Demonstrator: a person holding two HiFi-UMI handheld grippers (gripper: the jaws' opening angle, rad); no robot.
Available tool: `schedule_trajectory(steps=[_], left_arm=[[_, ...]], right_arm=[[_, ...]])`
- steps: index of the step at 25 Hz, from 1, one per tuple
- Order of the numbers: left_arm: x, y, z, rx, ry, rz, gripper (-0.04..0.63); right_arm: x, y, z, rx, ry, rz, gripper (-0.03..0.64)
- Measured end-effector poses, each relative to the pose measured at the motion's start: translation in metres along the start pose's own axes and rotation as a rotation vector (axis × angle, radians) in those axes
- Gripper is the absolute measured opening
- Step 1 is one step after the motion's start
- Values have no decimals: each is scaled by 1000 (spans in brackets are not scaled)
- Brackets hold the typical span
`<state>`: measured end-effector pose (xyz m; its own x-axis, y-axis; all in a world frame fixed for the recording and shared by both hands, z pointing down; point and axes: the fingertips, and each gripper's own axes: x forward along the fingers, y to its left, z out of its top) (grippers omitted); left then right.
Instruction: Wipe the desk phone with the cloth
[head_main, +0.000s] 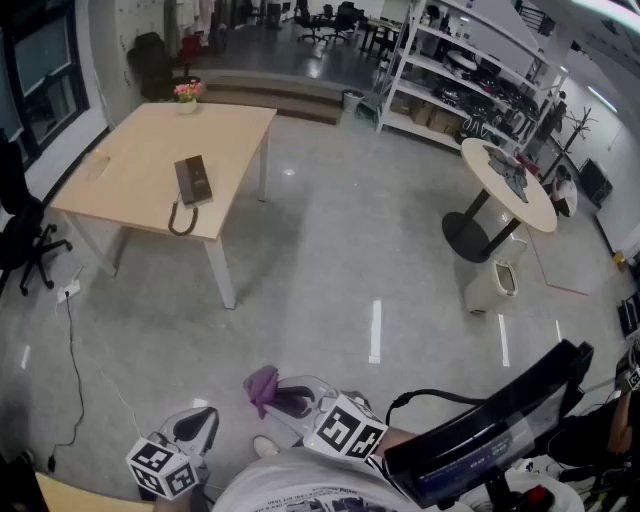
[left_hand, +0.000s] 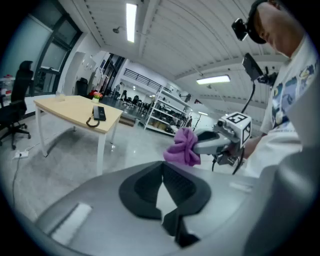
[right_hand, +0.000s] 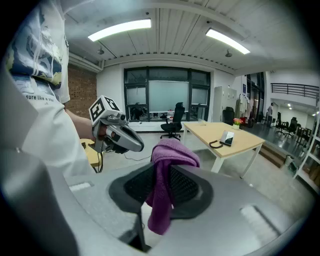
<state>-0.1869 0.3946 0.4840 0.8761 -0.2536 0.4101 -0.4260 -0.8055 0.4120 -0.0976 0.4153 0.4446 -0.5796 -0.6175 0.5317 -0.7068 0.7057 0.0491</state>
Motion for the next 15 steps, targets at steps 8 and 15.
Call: schedule_trajectory(steps=[8,15], left_arm=[[-5,20,-4,-18,4,-4,3],[16,53,13,-43,-3,14,11]], right_arm=[[12,2,1,71,-5,-14,89],[31,-38,-1,87,-6,-9,89]])
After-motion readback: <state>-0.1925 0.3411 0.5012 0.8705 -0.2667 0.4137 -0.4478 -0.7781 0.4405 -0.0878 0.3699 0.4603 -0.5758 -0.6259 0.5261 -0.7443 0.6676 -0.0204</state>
